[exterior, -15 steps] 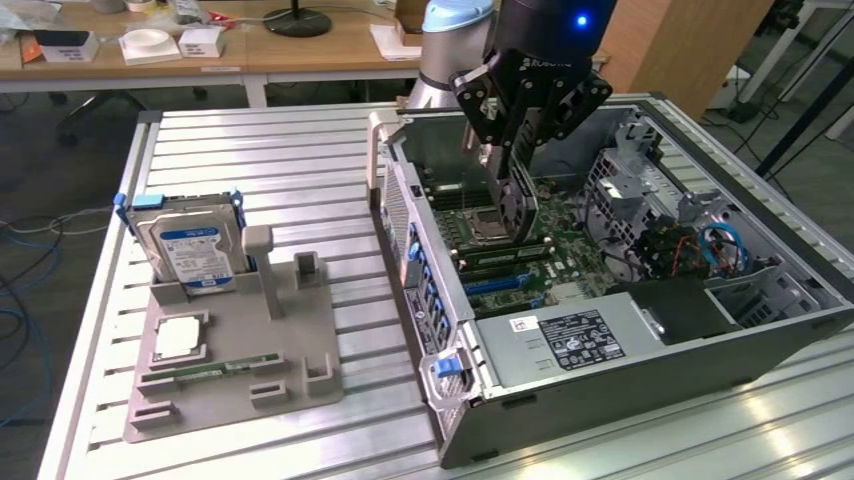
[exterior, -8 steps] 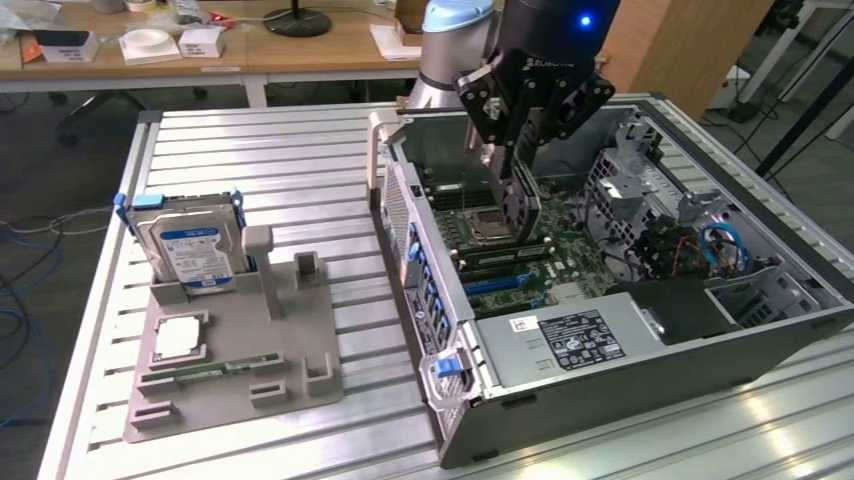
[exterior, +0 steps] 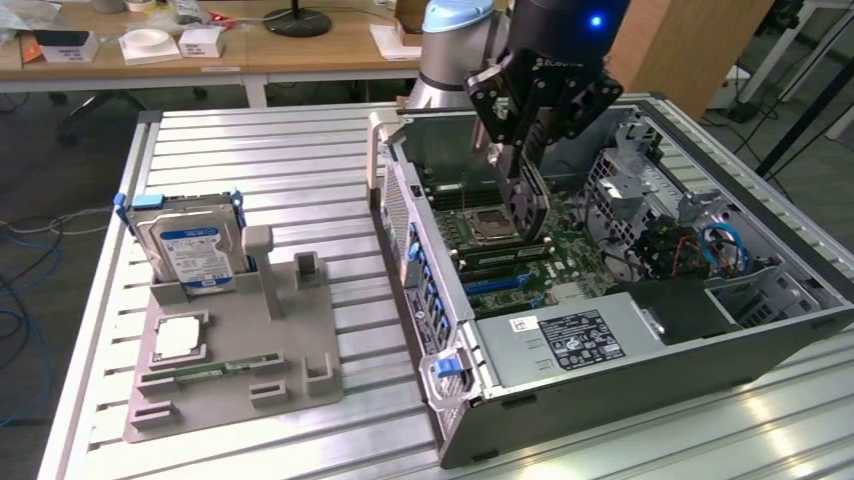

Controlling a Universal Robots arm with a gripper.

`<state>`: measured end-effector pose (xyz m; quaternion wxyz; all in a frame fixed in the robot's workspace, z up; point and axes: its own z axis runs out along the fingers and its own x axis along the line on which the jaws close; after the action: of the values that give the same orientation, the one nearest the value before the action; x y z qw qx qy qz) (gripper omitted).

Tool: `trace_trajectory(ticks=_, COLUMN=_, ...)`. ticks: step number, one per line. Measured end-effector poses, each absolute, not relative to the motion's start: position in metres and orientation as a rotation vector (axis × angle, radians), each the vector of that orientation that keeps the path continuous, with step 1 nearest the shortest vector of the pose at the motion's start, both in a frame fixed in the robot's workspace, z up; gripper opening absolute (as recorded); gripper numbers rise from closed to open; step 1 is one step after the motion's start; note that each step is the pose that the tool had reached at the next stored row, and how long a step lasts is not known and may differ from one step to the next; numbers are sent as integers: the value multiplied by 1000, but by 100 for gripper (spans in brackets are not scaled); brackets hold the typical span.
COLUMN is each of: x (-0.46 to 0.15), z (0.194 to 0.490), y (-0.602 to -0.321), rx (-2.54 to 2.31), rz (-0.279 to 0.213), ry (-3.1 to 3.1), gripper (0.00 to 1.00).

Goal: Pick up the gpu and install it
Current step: 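Pick up the gpu and move the gpu toward the slot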

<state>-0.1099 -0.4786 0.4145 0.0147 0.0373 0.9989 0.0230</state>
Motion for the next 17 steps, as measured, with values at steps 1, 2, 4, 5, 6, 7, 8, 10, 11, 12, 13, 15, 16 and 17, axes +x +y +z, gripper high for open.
trace_trajectory(ticks=1, x=-109, z=414, y=-479, rx=116, rz=72, ry=3109, gripper=26)
trace_trajectory(ticks=2, x=-108, z=415, y=-479, rx=116, rz=72, ry=3109, gripper=26)
trace_trajectory(ticks=4, x=-108, z=414, y=-479, rx=116, rz=72, ry=3109, gripper=26)
trace_trajectory(ticks=5, x=-108, z=414, y=-479, rx=116, rz=72, ry=3109, gripper=26)
trace_trajectory(ticks=6, x=-108, z=415, y=-479, rx=116, rz=72, ry=3109, gripper=26)
trace_trajectory(ticks=7, x=-108, z=414, y=-479, rx=116, rz=72, ry=3109, gripper=26)
trace_trajectory(ticks=8, x=-108, z=414, y=-479, rx=116, rz=72, ry=3109, gripper=26)
trace_trajectory(ticks=10, x=-108, z=414, y=-479, rx=116, rz=72, ry=3109, gripper=26)
trace_trajectory(ticks=11, x=-108, z=414, y=-479, rx=116, rz=72, ry=3109, gripper=26)
trace_trajectory(ticks=12, x=-108, z=414, y=-479, rx=116, rz=72, ry=3109, gripper=26)
trace_trajectory(ticks=13, x=-108, z=414, y=-479, rx=116, rz=72, ry=3109, gripper=26)
trace_trajectory(ticks=15, x=-108, z=414, y=-479, rx=116, rz=72, ry=3109, gripper=26)
trace_trajectory(ticks=16, x=-108, z=414, y=-479, rx=116, rz=72, ry=3109, gripper=26)
trace_trajectory(ticks=17, x=-108, z=414, y=-479, rx=116, rz=72, ry=3109, gripper=26)
